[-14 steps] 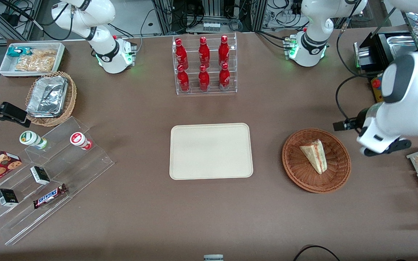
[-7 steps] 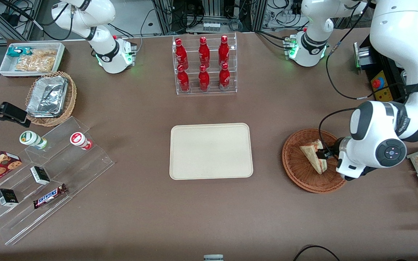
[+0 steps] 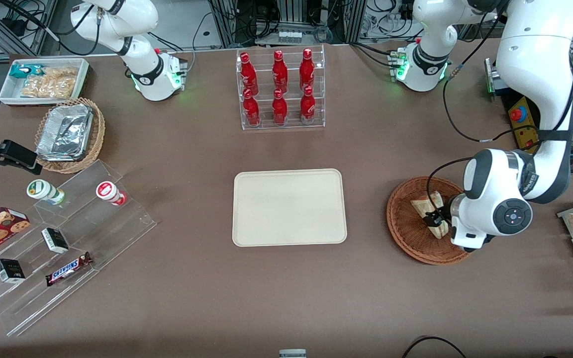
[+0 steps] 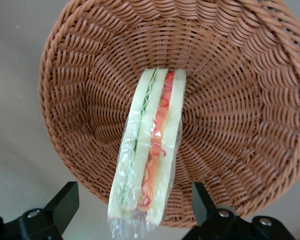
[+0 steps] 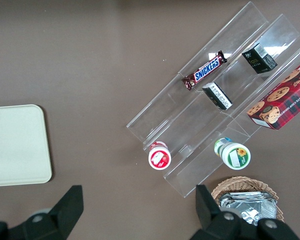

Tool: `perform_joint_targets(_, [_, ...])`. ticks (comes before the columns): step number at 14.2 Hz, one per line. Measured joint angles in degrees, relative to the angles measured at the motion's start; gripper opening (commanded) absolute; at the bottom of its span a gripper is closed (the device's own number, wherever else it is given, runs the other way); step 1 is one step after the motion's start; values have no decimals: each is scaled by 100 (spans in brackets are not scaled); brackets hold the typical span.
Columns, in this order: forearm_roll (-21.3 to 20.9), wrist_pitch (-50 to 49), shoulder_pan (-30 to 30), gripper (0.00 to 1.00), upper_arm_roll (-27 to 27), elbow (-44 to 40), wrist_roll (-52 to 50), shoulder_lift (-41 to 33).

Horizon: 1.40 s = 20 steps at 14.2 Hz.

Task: Place sandwich from basket to tray
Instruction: 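Close the left gripper on the wrapped sandwich, then lift the sandwich and carry it with the left gripper to the cream tray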

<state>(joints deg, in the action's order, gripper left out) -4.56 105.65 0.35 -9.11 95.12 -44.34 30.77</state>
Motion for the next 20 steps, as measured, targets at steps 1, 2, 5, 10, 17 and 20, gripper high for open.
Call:
perform_joint_targets(1, [77, 39, 14, 100, 7, 21, -30, 30])
perform_joint_targets(2, [196, 56, 25, 100, 18, 35, -45, 52])
perform_joint_targets(5, [315, 163, 42, 98, 26, 68, -74, 121])
perform_joint_targets(10, [331, 426, 41, 55, 25, 175, -202, 262])
perform_joint_targets(17, [336, 593, 35, 11, 20, 287, -312, 264])
perform_joint_targets(20, [336, 590, -54, 10, -24, 156, -302, 158])
